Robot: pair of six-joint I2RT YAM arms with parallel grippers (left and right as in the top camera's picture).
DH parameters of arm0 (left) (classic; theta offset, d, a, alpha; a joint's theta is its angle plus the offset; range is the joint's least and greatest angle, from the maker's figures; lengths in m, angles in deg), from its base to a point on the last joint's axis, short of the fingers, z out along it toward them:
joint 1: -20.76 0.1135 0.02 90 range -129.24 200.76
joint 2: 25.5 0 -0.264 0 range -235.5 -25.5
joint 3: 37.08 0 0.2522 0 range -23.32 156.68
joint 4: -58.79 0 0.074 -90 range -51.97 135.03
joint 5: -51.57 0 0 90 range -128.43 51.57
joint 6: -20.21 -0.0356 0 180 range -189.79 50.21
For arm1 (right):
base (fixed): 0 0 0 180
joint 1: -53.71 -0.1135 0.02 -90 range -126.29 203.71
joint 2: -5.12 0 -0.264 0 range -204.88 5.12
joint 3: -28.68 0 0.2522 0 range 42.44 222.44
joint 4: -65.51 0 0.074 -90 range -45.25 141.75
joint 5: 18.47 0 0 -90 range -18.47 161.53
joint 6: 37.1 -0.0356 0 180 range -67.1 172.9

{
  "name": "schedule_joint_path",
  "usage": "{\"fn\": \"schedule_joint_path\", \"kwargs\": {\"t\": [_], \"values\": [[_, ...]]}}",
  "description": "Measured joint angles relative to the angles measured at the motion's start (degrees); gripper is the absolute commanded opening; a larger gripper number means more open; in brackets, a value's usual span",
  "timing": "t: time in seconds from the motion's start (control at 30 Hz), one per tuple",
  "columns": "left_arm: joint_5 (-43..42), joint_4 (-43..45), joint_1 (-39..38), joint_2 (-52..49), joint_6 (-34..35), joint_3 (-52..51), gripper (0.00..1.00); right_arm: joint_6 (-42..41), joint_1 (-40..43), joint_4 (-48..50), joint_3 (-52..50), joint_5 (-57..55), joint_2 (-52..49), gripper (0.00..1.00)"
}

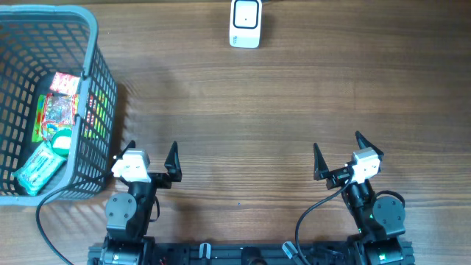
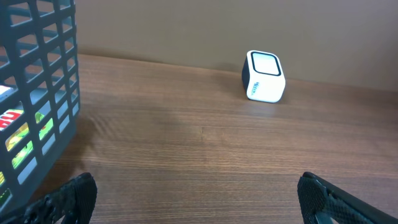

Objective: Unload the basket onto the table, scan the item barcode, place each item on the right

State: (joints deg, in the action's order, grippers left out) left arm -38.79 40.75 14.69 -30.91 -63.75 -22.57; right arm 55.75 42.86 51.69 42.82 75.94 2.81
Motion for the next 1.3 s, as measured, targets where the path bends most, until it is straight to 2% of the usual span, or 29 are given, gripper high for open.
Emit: {"fn": "schedule_joint_path", "kwargs": {"t": [0.33,0.53,0.8,0.9,1.0,1.1,1.2,1.3], "values": [[0.0,0.0,0.0,0.0,0.0,0.0,1.0,0.0,0.0,0.0,0.0,0.0,0.0,1.0],[-5.0,0.4,0.0,0.0,0.0,0.1,1.0,0.0,0.0,0.0,0.0,0.0,0.0,1.0],[-10.1,-4.8,0.0,-2.3,0.0,11.5,1.0,0.0,0.0,0.0,0.0,0.0,0.0,1.0],[-13.1,-10.4,0.0,-9.1,0.0,18.1,1.0,0.0,0.0,0.0,0.0,0.0,0.0,1.0],[-15.3,-17.0,0.0,-20.1,0.0,27.2,1.0,0.0,0.0,0.0,0.0,0.0,-0.1,1.0],[-19.4,-24.7,0.0,-32.9,-0.3,42.1,1.0,0.0,0.0,0.0,0.0,0.0,-0.3,1.0],[-25.9,-30.3,0.0,-37.8,-0.3,50.0,1.0,0.0,0.0,0.0,0.0,0.0,-0.3,1.0],[-31.3,-34.0,0.0,-40.0,-0.4,50.9,1.0,0.0,0.0,0.0,0.0,0.0,-0.3,1.0]]}}
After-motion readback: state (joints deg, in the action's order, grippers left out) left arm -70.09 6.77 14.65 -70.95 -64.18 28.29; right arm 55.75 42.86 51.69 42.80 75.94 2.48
